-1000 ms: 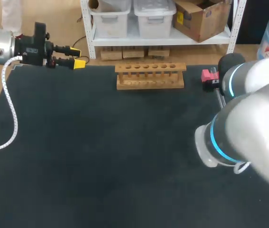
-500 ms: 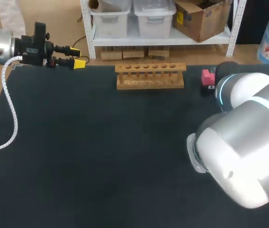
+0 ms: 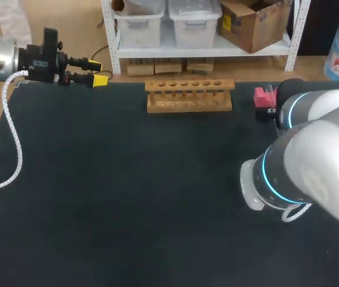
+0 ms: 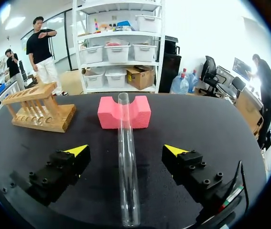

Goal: Grasp the test tube, adjust it, and insert it.

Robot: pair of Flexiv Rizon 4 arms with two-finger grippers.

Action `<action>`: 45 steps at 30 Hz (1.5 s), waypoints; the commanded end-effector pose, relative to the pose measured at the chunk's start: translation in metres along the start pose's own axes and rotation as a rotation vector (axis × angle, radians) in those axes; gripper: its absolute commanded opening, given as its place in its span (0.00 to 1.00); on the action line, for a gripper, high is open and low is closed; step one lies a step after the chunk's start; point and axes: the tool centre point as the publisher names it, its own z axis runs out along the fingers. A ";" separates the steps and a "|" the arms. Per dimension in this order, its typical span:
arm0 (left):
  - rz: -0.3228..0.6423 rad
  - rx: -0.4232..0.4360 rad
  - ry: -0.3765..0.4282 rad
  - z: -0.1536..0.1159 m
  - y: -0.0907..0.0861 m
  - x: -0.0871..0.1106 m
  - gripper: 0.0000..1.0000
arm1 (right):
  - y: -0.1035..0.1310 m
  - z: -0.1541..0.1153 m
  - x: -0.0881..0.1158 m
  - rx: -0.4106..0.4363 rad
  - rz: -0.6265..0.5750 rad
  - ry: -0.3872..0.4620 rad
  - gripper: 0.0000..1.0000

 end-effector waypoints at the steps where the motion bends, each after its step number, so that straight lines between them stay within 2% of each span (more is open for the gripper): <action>1: 0.003 0.001 -0.003 0.000 0.001 0.001 1.00 | -0.004 0.004 -0.003 -0.164 -0.020 0.040 0.92; 4: 0.003 0.001 -0.003 0.000 0.001 0.001 1.00 | -0.004 0.005 -0.002 -0.172 -0.024 0.046 0.88; 6: 0.003 0.001 -0.003 0.000 0.001 0.001 1.00 | -0.004 0.006 -0.002 -0.174 -0.027 0.048 0.75; 7: 0.003 0.001 -0.003 0.000 0.001 0.001 1.00 | -0.004 0.006 -0.003 -0.174 -0.027 0.048 0.73; 8: 0.003 0.001 -0.003 0.000 0.001 0.001 1.00 | -0.004 0.006 -0.004 -0.175 -0.027 0.047 0.67; 9: 0.003 0.001 -0.003 0.000 0.001 0.001 1.00 | -0.004 0.005 -0.004 -0.175 -0.028 0.047 0.55; 10: 0.003 0.001 -0.003 0.000 0.001 0.001 1.00 | -0.004 0.005 -0.004 -0.175 -0.028 0.047 0.50; 28: 0.003 0.001 -0.003 0.000 0.001 0.001 1.00 | -0.003 0.007 -0.001 -0.177 -0.043 0.083 0.46; 35: 0.003 0.001 -0.003 0.000 0.001 0.001 1.00 | -0.003 0.008 0.000 -0.176 -0.047 0.096 0.37; 38: 0.003 0.001 -0.003 0.000 0.001 0.001 1.00 | -0.002 0.008 0.001 -0.177 -0.049 0.103 0.24; 42: 0.003 0.001 -0.003 0.000 0.001 0.001 1.00 | -0.002 0.008 0.001 -0.176 -0.050 0.108 0.27; 45: 0.003 0.001 -0.003 0.000 0.001 0.001 1.00 | -0.002 0.009 0.001 -0.173 -0.051 0.110 0.25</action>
